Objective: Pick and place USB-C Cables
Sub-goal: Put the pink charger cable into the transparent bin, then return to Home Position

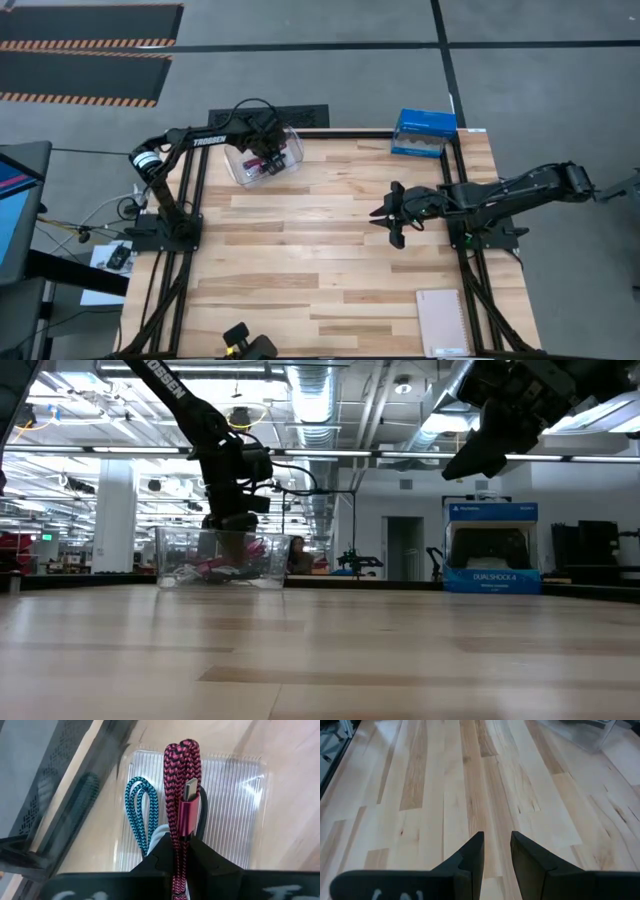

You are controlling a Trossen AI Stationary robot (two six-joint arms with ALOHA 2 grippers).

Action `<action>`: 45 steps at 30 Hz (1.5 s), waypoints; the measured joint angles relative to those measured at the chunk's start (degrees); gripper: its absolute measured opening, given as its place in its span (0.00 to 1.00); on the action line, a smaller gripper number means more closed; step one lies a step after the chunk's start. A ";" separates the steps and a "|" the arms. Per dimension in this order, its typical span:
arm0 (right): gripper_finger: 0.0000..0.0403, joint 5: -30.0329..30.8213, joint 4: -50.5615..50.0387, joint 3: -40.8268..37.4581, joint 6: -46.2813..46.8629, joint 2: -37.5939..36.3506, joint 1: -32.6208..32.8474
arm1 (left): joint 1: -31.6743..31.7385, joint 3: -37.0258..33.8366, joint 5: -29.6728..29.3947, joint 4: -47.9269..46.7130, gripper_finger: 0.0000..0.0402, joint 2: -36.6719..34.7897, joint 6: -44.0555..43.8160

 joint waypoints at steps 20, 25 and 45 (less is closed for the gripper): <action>0.29 -0.11 0.33 0.00 -0.04 -0.03 0.00 | 0.02 2.69 -1.89 -2.37 0.31 0.54 0.17; 0.29 -0.11 2.53 0.02 -0.20 -2.22 0.00 | -0.12 9.13 -3.90 -8.90 0.36 0.52 -1.86; 0.29 -0.13 -3.71 5.51 -6.15 -27.59 0.58 | -10.70 19.51 -0.83 -12.38 0.37 -28.37 -6.16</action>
